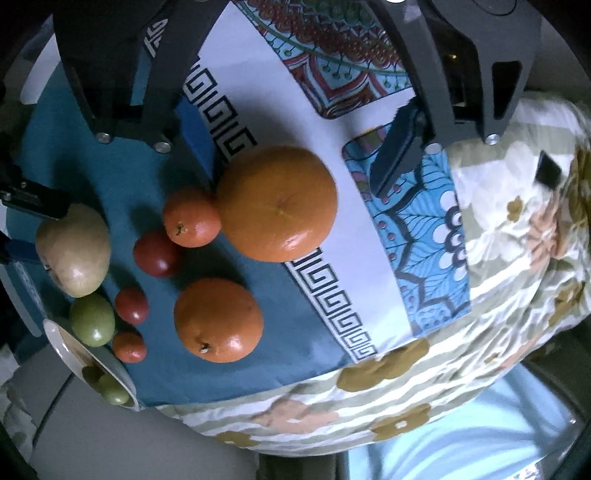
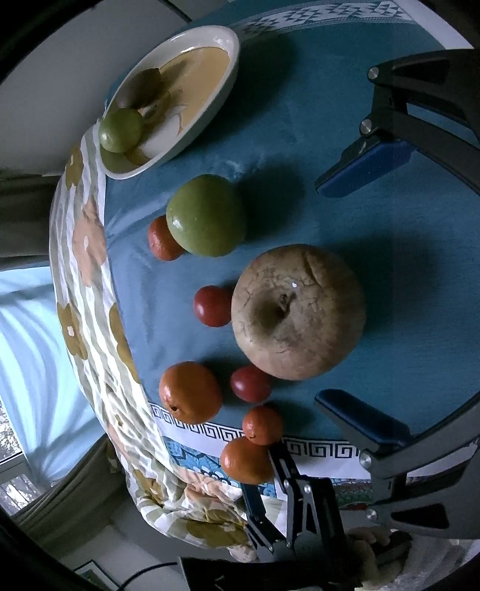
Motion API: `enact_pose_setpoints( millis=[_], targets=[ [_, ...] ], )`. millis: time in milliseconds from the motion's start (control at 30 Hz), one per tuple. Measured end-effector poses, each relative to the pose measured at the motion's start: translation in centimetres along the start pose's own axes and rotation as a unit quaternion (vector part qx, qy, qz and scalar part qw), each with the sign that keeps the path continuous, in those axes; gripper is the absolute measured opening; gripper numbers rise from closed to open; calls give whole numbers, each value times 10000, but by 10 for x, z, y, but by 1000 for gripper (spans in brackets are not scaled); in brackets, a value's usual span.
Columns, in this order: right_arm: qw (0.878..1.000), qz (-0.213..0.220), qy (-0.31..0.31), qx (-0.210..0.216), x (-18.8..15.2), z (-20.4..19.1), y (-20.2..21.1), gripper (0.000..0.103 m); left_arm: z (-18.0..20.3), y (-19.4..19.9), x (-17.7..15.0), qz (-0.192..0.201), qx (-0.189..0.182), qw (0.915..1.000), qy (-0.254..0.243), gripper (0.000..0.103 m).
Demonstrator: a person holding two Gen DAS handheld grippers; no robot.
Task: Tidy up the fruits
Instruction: 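Grasp the large brown pear with the right tool while the left tool grasps the large orange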
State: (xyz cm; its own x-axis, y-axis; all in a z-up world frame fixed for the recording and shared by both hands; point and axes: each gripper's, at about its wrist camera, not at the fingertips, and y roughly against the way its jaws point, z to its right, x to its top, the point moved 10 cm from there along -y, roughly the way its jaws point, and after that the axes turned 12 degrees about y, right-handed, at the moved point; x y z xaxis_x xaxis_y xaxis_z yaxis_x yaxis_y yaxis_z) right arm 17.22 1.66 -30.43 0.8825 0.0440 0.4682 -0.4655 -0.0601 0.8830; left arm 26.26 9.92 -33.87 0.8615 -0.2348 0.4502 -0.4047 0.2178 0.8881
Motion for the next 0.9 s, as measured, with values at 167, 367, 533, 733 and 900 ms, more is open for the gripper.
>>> enact_pose_setpoints(
  millis=[167, 367, 533, 733, 900],
  targets=[
    [10000, -38, -1, -26, 0, -3, -6, 102, 6, 1, 2, 25, -89, 9998, -201, 67],
    [10000, -23, 69, -36, 4, -6, -7, 97, 10, 2, 0, 45, -59, 9993, -367, 63],
    [9999, 16, 142, -79, 10, -6, -8, 87, 8, 3, -2, 21, -61, 9995, -311, 63],
    [9998, 57, 167, -84, 14, -6, -10, 86, 5, 6, -8, -7, -19, 9998, -204, 63],
    [9996, 11, 297, 10, 15, -11, -11, 70, 3, 9, -11, -17, 20, 10000, -88, 63]
  ],
)
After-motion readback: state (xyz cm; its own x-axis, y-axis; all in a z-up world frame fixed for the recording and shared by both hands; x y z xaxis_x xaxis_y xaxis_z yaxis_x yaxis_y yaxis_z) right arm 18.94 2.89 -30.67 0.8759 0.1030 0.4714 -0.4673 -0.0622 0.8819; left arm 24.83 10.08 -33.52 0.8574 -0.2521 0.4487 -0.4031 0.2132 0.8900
